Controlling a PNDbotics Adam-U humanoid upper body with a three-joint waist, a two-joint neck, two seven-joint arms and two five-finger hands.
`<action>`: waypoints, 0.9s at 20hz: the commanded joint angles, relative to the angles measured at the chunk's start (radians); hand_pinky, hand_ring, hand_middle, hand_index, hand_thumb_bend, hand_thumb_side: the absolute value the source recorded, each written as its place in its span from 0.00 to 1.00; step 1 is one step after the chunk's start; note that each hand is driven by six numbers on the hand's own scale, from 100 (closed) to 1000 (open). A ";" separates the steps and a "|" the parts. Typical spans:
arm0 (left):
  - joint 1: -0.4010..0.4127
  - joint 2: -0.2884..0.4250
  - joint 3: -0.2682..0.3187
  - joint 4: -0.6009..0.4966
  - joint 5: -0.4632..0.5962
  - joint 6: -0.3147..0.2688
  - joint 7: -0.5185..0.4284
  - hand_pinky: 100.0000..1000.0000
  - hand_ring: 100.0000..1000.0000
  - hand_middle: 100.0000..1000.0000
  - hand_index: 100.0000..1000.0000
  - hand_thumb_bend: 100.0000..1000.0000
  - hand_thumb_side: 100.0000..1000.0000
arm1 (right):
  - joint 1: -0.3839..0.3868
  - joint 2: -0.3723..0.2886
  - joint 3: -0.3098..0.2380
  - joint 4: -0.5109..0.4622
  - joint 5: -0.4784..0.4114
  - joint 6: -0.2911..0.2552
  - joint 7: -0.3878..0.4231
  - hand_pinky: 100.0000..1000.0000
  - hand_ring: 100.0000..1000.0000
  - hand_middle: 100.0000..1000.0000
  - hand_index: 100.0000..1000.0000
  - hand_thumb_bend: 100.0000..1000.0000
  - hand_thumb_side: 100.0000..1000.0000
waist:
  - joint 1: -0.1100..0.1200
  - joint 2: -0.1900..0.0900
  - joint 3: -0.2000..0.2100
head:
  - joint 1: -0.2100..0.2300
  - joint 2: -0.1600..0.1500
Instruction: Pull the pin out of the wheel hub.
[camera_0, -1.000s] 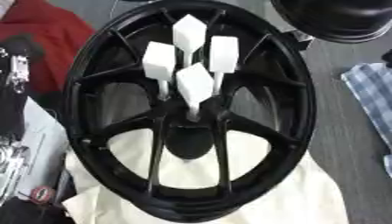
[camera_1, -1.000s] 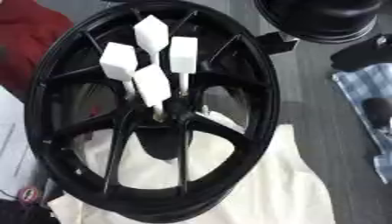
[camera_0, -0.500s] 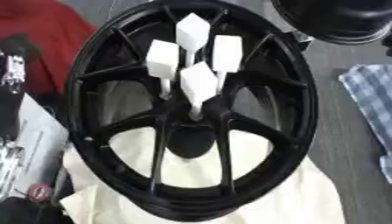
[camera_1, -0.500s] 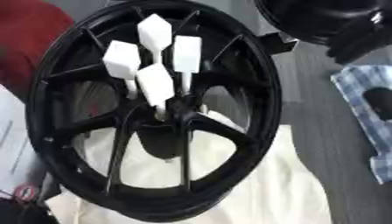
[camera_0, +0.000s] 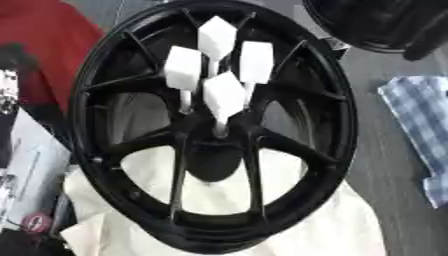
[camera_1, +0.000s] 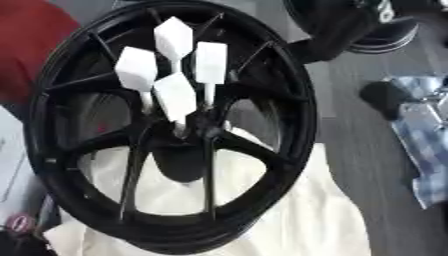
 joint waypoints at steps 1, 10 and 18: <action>-0.006 0.032 0.000 -0.010 0.001 -0.001 -0.004 0.85 0.71 0.61 0.76 0.00 0.68 | -0.045 0.021 0.013 -0.014 0.016 0.036 0.024 0.86 0.80 0.71 0.76 0.00 0.29 | 0.001 -0.029 0.003 | -0.010 0.004; -0.012 0.036 -0.003 -0.007 0.002 0.000 -0.006 0.85 0.71 0.61 0.76 0.00 0.68 | -0.093 0.088 0.065 -0.014 0.115 0.221 0.004 0.87 0.83 0.73 0.78 0.01 0.38 | -0.012 -0.023 0.024 | -0.026 0.006; -0.018 0.036 -0.005 -0.005 0.004 0.001 -0.008 0.85 0.71 0.61 0.76 0.00 0.69 | -0.074 0.098 0.082 0.001 0.204 0.349 0.003 0.89 0.89 0.78 0.83 0.16 0.49 | -0.018 -0.013 0.042 | -0.029 0.001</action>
